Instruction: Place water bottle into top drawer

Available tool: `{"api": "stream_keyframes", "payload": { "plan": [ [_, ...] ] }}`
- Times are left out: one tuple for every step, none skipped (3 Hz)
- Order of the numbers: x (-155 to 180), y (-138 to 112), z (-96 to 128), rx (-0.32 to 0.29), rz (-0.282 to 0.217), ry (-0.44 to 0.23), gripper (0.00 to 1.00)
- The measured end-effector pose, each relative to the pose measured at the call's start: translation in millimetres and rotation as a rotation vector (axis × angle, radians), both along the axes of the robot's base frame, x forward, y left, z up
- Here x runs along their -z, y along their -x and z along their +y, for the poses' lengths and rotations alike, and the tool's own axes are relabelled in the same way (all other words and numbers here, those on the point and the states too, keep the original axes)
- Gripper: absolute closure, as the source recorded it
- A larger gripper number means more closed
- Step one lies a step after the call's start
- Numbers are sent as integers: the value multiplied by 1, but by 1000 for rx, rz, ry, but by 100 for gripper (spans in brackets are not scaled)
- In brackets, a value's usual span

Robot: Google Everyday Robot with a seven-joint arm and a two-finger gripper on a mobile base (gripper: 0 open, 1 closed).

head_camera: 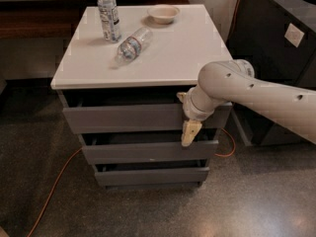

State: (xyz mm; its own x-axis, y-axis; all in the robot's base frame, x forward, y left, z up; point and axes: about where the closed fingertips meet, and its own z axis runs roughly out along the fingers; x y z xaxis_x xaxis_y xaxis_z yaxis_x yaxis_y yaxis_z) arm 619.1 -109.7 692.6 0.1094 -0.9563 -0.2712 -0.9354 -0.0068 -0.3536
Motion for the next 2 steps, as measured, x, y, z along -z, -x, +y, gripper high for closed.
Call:
{"api": "stream_keyframes", "payload": {
  "plan": [
    [25, -14, 8, -17, 41, -16, 3],
    [40, -20, 12, -21, 77, -39, 26]
  ]
}}
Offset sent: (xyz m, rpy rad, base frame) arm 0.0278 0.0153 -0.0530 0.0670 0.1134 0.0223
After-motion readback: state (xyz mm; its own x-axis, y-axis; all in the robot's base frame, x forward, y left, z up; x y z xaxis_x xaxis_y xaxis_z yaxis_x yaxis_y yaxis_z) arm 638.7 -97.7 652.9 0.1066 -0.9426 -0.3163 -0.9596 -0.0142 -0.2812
